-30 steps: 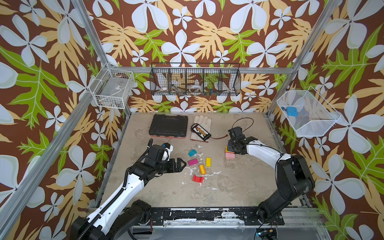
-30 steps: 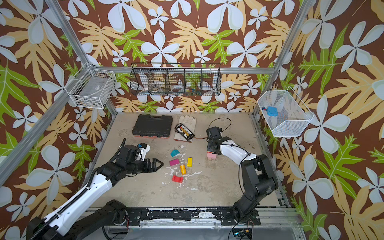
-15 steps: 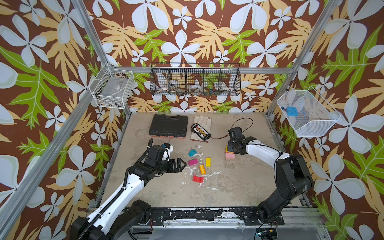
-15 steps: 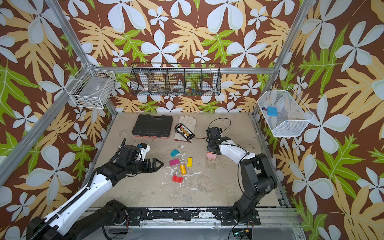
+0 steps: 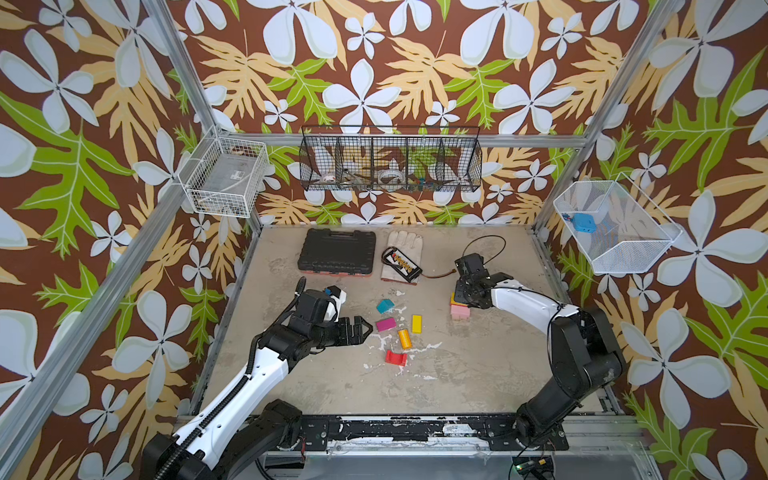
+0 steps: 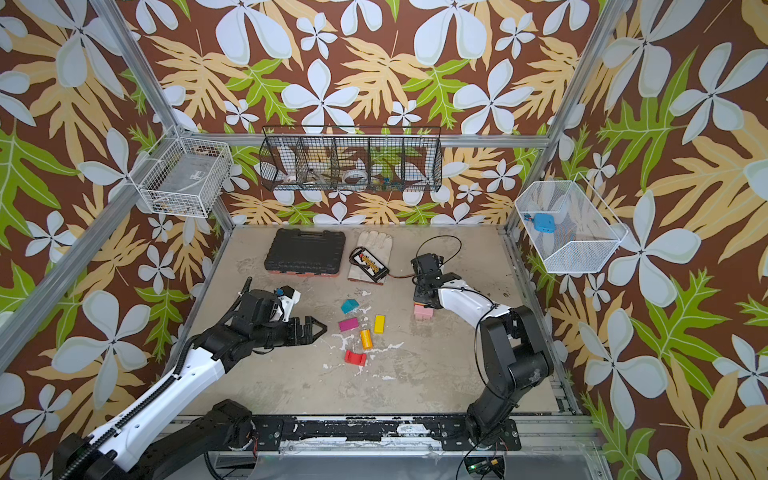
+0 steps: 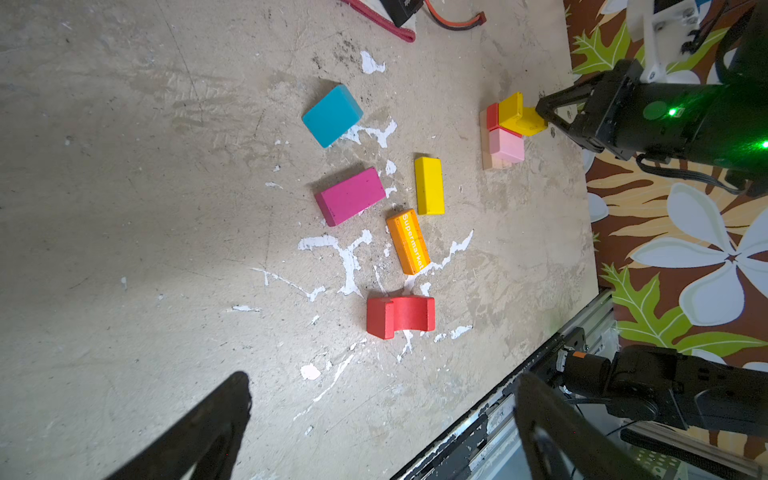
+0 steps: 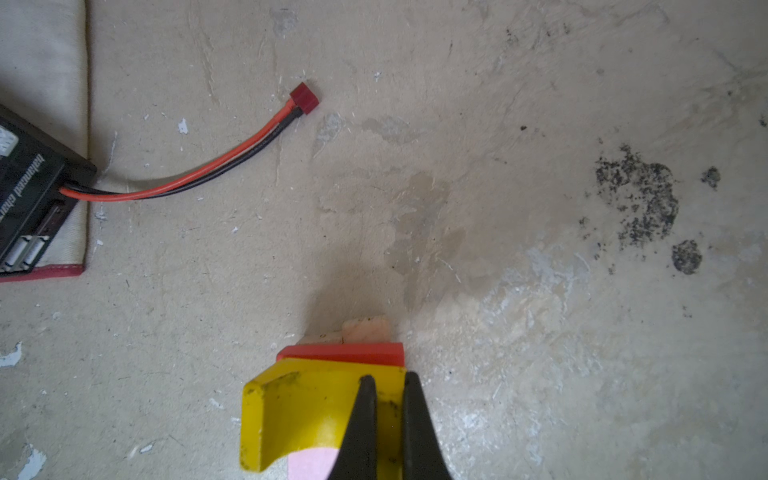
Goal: Build the wood block tower
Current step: 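Lower the yellow arch block onto the pink block and release, then raise the open right gripper and move it over the red arch block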
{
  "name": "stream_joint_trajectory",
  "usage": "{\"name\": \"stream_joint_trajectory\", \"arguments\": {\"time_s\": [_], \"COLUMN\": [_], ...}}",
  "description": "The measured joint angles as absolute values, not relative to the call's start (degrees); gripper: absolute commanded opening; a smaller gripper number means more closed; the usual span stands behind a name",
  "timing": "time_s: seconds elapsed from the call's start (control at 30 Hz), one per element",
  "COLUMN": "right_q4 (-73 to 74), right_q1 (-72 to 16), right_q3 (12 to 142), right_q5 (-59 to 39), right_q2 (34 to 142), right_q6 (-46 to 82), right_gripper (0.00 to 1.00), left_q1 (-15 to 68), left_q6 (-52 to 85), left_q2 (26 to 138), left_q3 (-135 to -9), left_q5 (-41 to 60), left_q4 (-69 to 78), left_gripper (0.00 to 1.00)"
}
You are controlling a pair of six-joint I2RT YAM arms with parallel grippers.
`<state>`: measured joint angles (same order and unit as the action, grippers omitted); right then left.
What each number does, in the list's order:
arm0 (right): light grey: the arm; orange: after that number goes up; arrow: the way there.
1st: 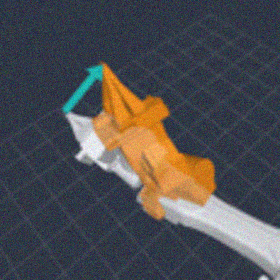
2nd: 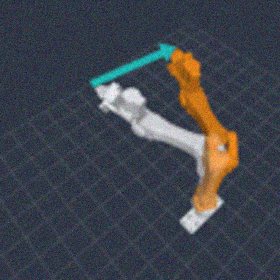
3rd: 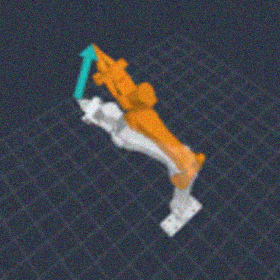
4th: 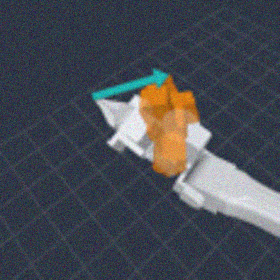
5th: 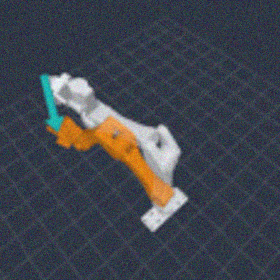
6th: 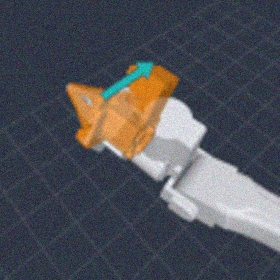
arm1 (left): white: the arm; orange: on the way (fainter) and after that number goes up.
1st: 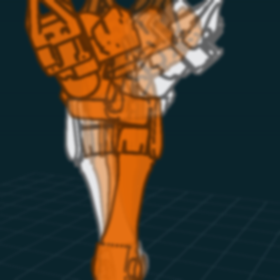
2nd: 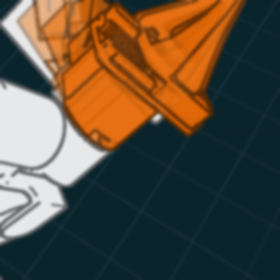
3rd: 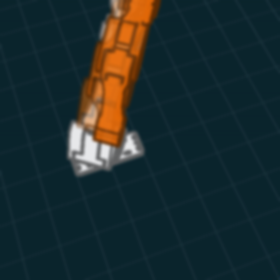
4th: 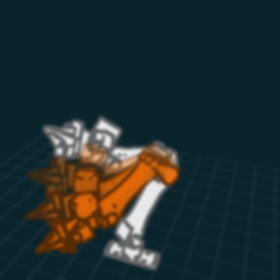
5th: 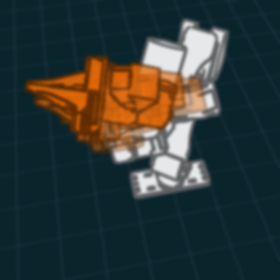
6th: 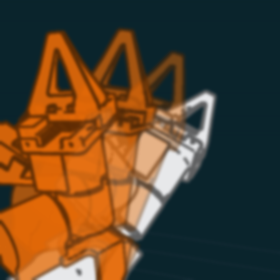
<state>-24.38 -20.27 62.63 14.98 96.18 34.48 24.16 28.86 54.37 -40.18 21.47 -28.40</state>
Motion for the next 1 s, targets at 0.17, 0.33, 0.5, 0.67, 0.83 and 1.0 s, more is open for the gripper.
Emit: {"name": "stream_joint_trajectory", "arguments": {"time_s": [0.17,0.33,0.5,0.67,0.83,1.0], "right_q4": [-24.4,-24.5,-24.7,-25.1,-25.7,-26.6], "right_q1": [-20.3,-20.3,-20.3,-20.3,-21.4,-30.5], "right_q3": [62.7,62.7,62.7,62.5,60.5,57.6], "right_q5": [15.0,15.0,15.2,15.6,16.8,16.9], "right_q2": [96.4,96.7,96.6,93.3,83.8,71.4], "right_q6": [34.5,34.5,34.5,34.5,34.3,34.4], "right_gripper": [0.27,0.28,0.28,0.36,0.49,0.57], "left_q1": [24.2,24.2,24.2,24.2,24.2,24.2], "left_q6": [28.9,28.9,28.9,28.9,28.9,28.9], "left_q2": [54.3,54.3,54.2,54.0,54.0,54.6], "left_q3": [-40.2,-40.2,-40.2,-40.2,-40.2,-40.1], "left_q5": [21.5,21.5,21.5,21.5,21.5,21.5], "left_q4": [-28.4,-28.4,-28.4,-28.4,-28.4,-28.4], "left_gripper": [1.0,1.0,1.0,1.0,1.0,1.0]}}
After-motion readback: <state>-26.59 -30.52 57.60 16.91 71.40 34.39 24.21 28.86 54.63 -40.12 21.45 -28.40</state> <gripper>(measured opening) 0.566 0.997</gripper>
